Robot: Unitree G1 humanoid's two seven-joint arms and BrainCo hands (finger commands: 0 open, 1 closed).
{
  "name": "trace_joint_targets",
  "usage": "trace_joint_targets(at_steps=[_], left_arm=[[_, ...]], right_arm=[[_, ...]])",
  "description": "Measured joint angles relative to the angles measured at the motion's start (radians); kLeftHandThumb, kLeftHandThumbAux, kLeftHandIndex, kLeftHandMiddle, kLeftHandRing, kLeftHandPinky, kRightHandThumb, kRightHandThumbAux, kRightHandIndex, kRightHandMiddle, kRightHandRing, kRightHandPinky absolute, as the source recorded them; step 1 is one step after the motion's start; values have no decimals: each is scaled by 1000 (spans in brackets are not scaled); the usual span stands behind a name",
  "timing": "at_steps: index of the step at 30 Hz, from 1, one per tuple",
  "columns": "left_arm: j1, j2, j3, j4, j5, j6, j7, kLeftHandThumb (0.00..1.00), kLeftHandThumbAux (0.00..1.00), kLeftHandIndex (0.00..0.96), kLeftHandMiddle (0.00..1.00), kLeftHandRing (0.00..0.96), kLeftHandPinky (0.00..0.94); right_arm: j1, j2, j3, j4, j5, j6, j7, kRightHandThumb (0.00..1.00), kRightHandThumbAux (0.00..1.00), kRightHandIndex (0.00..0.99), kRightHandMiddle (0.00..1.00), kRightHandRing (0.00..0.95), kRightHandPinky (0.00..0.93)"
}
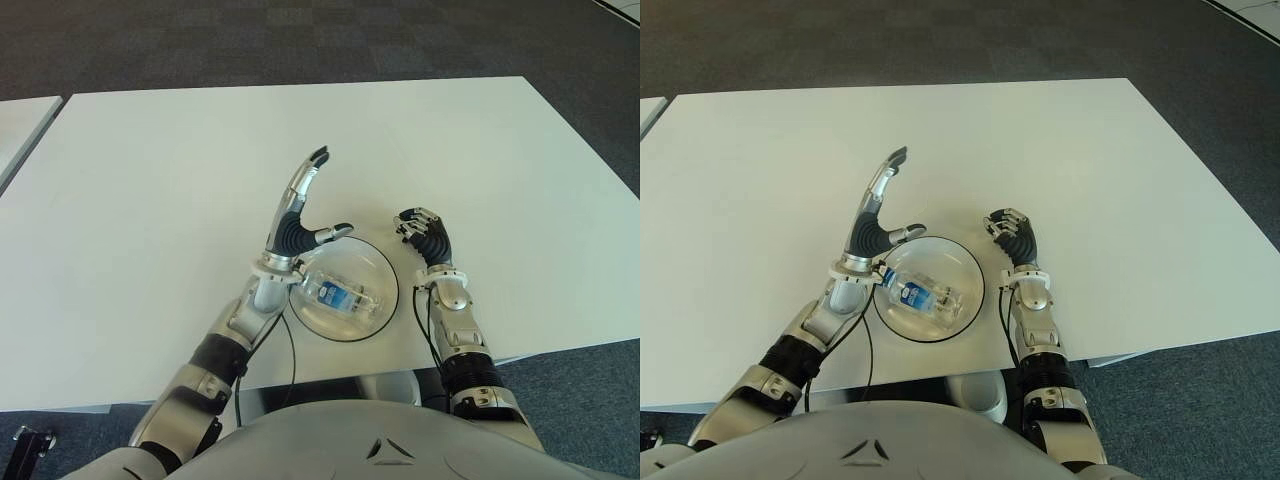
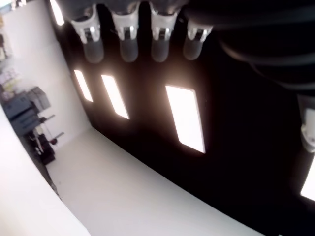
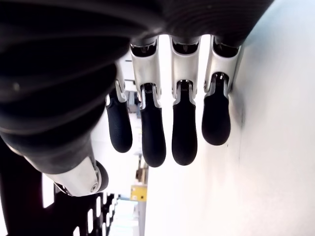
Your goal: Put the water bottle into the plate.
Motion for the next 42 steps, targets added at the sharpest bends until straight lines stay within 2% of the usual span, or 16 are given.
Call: trace_joint_targets(at_steps=[5, 8, 16, 25, 28, 31, 36, 42], left_arm=[[103, -27, 49, -141, -174, 60, -90, 43, 458, 0, 0, 0, 0], [135, -43, 74, -180, -240, 97, -130, 37, 482, 0, 0, 0, 0], [180, -65, 161, -242, -393, 167, -221, 18, 562, 0, 0, 0, 0], [229, -70, 253, -233, -466, 189, -284, 0, 667, 15, 2, 0, 0], [229, -72, 273, -226, -475, 190, -296, 0, 701, 32, 7, 0, 0], [228, -73, 294, -214, -477, 186, -306, 4, 777, 55, 16, 0, 0], [229, -73, 329, -144, -485, 138, -337, 11, 894, 93, 43, 0, 25], [227, -71, 383, -55, -505, 97, -367, 72, 891, 119, 72, 35, 86]], right_arm=[[-3, -6, -4, 15, 3, -14, 4, 708, 730, 432, 575, 590, 592], [-7, -6, -4, 22, 3, -16, 4, 708, 730, 433, 574, 589, 594], [-10, -4, -2, 24, 3, -16, 7, 708, 730, 433, 575, 594, 607], [-11, -8, -2, 25, 2, -17, 13, 707, 730, 433, 577, 593, 594], [-16, -10, -2, 32, 1, -18, 10, 707, 730, 433, 576, 593, 594], [-17, -11, -2, 36, 0, -19, 7, 707, 730, 433, 576, 593, 595], [-17, -11, -2, 37, -4, -19, -3, 706, 731, 433, 573, 589, 590], [-20, -11, -2, 39, -8, -22, -8, 707, 731, 432, 578, 591, 590]])
